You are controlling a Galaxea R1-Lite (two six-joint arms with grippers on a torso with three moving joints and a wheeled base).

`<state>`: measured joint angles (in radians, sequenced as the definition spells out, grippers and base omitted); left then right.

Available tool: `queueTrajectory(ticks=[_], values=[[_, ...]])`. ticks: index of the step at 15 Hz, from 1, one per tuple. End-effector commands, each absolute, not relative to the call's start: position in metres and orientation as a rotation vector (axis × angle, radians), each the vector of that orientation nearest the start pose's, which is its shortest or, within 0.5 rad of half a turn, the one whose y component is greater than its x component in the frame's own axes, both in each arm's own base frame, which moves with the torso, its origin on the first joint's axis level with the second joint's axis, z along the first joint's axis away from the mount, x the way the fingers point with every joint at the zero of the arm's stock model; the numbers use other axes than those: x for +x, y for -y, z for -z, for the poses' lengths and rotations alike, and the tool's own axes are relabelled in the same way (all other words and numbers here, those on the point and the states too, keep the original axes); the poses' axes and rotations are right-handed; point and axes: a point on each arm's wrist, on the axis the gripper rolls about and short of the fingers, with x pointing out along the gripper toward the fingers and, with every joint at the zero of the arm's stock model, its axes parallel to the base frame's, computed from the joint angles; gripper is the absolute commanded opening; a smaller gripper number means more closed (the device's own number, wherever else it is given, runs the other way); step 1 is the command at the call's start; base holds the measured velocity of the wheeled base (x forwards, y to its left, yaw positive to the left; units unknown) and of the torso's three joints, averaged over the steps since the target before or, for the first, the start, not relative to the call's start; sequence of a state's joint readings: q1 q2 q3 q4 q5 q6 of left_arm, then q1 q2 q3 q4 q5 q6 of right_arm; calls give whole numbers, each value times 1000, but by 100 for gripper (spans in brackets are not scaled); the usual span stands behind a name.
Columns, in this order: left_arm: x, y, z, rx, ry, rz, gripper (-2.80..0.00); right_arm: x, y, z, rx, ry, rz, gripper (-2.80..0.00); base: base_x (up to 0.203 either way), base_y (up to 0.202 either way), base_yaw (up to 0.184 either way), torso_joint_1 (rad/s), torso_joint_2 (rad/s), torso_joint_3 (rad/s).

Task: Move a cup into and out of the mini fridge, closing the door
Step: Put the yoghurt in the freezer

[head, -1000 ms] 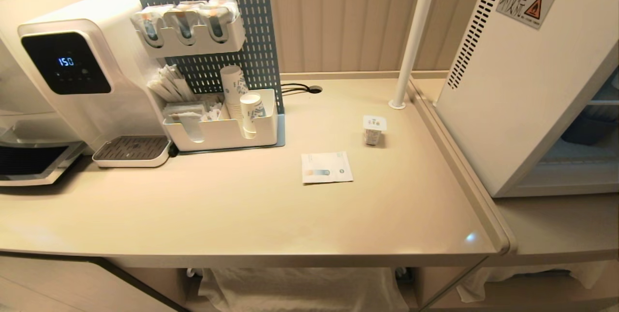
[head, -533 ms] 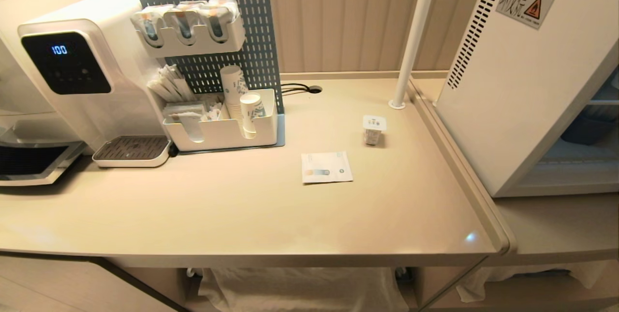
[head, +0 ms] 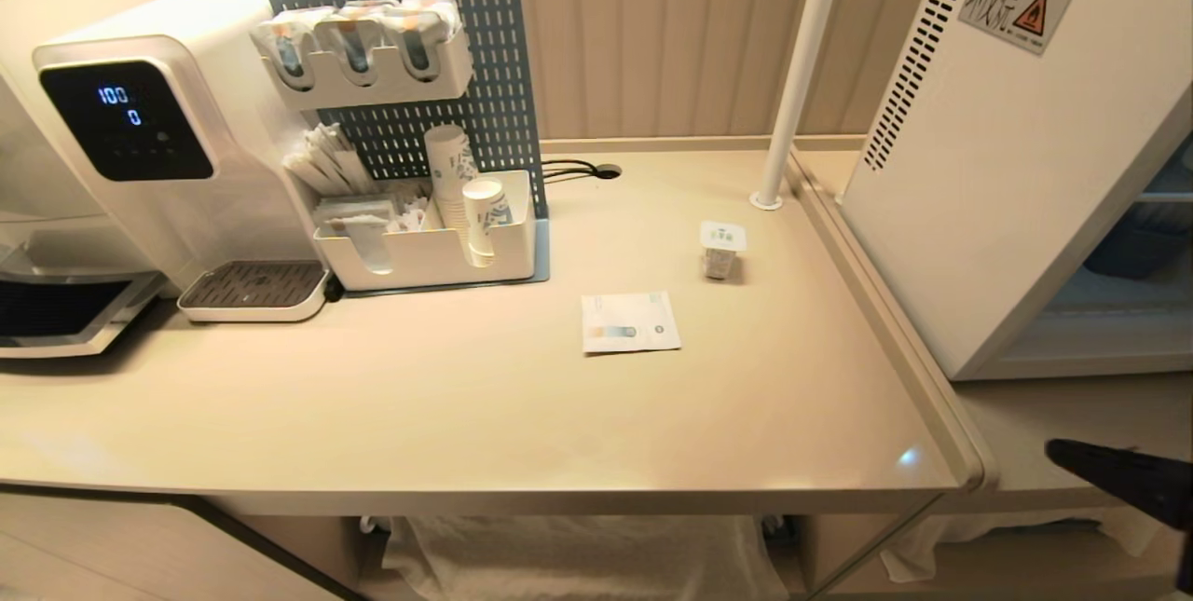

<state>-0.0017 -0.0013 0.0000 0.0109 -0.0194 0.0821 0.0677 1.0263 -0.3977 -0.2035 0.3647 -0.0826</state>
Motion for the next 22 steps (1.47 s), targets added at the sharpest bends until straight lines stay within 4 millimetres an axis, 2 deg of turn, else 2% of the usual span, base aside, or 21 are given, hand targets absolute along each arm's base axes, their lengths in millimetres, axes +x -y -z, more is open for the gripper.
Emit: queueTrajectory(ticks=[1,4,7,8,10,13,20,22], values=[[-23,0,-74,81,-8,20,-280,171,-26,-142,-4,-565,-487,-280,0,0,0,0,0,0],[-23,0,-75,59,-9,19,-280,231,-50,-102,-32,-574,-560,-280,0,0,0,0,0,0],[-23,0,-75,35,-8,6,-280,289,-79,-57,-82,-534,-531,-280,0,0,0,0,0,0],[-23,0,-75,24,-6,5,-280,310,-88,-48,-97,-492,-509,0,0,0,0,0,0,0],[-23,0,-75,23,-6,5,-280,352,-105,-58,-104,-349,-466,0,0,0,0,0,0,0],[-23,0,-75,21,-5,5,-280,391,-118,-77,-78,-257,-406,0,0,0,0,0,0,0],[-23,0,-75,11,-5,3,-280,449,-132,-63,-62,-224,-242,0,0,0,0,0,0,0],[-23,0,-75,8,-3,3,-280,455,-137,-66,-44,-231,-226,0,0,0,0,0,0,0]])
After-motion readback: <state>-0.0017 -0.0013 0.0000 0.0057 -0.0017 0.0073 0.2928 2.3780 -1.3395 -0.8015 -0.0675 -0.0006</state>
